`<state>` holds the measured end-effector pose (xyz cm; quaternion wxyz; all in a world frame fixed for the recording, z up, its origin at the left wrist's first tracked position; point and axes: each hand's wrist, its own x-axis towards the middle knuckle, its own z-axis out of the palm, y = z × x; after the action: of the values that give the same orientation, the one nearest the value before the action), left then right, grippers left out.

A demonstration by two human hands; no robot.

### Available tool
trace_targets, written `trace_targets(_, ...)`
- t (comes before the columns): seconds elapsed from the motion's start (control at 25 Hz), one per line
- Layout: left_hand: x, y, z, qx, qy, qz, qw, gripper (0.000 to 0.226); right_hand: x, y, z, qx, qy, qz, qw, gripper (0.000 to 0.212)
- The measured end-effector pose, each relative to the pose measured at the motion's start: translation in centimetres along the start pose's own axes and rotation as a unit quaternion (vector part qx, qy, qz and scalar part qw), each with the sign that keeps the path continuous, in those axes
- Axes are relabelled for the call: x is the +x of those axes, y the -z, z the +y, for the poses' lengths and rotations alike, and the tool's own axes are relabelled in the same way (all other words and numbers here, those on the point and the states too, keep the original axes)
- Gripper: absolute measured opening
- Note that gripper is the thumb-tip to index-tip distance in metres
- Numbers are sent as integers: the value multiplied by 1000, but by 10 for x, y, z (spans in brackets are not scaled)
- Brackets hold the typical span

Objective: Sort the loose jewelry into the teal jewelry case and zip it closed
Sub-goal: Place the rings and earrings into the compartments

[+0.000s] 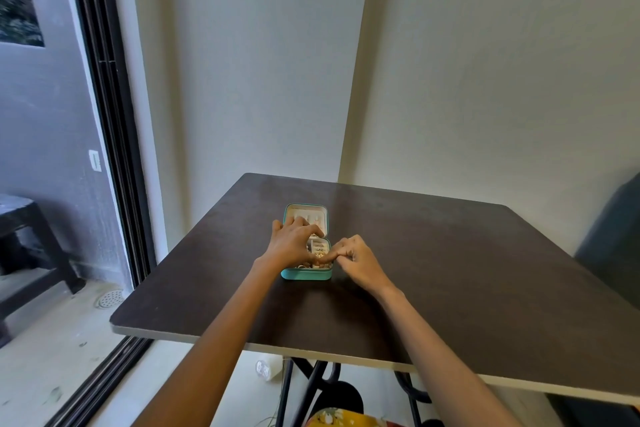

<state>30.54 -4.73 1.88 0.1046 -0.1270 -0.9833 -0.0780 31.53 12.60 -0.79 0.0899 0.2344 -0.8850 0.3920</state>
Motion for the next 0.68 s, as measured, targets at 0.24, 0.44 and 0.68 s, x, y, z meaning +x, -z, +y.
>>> trace_targets(0.24, 0, -2, -1, -14, 16, -17, 1000, 56, 4, 12, -7, -30, -10, -15, 999, 24)
trace_targets(0.44, 1, -5, -4, -12, 17, -16, 1000, 53, 10, 11, -9, -64, -12, -61, 996, 23)
trace_targets(0.68, 3, -6, -4, -33, 23, -23, 999, 52, 15, 16, -12, -86, 2, -66, 994, 16)
